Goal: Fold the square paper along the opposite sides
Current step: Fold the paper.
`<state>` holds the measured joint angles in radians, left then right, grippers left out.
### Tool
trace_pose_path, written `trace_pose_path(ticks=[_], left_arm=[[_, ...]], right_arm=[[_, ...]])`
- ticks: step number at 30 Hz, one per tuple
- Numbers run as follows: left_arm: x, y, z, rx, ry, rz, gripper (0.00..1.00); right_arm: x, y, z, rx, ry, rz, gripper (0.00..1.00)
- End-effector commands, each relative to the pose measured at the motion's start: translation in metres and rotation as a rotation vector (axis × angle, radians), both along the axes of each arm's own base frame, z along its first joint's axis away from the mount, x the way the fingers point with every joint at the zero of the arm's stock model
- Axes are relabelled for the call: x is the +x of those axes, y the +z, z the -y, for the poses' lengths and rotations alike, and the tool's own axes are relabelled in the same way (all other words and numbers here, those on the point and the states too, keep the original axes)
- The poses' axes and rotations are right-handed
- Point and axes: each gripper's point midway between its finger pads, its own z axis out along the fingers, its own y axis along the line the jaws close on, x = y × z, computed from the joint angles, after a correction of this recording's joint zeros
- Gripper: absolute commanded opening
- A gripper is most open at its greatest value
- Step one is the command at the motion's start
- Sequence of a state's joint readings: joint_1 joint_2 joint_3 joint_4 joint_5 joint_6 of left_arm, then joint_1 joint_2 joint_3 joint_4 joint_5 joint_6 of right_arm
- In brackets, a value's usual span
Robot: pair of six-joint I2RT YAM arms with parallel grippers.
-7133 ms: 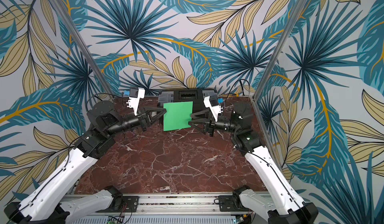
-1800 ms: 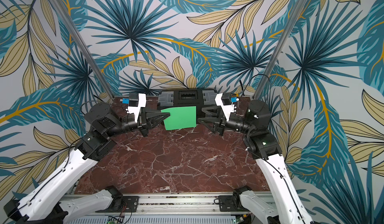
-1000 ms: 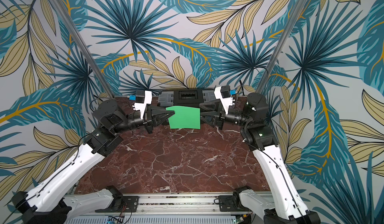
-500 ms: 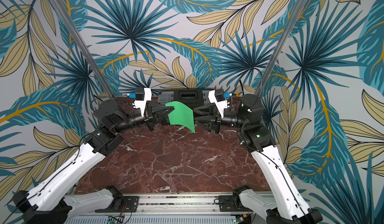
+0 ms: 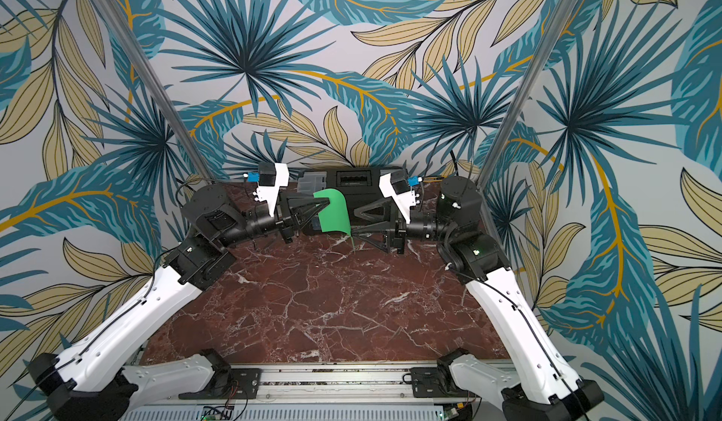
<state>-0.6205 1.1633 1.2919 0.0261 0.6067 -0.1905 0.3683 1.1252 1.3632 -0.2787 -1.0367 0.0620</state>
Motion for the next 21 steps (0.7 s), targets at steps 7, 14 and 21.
trace_pose_path(ticks=[7,14,21], left_arm=[[-0.004,0.016,-0.002,-0.032,-0.008,0.022,0.00],[-0.002,0.011,0.001,-0.038,-0.021,0.001,0.00],[-0.002,0.007,0.006,-0.047,-0.055,-0.028,0.00]], right_arm=[[0.006,0.003,-0.010,-0.013,0.012,0.017,0.63],[0.008,0.001,-0.015,-0.020,0.016,0.022,0.65],[0.013,0.004,-0.021,-0.015,0.024,0.034,0.65]])
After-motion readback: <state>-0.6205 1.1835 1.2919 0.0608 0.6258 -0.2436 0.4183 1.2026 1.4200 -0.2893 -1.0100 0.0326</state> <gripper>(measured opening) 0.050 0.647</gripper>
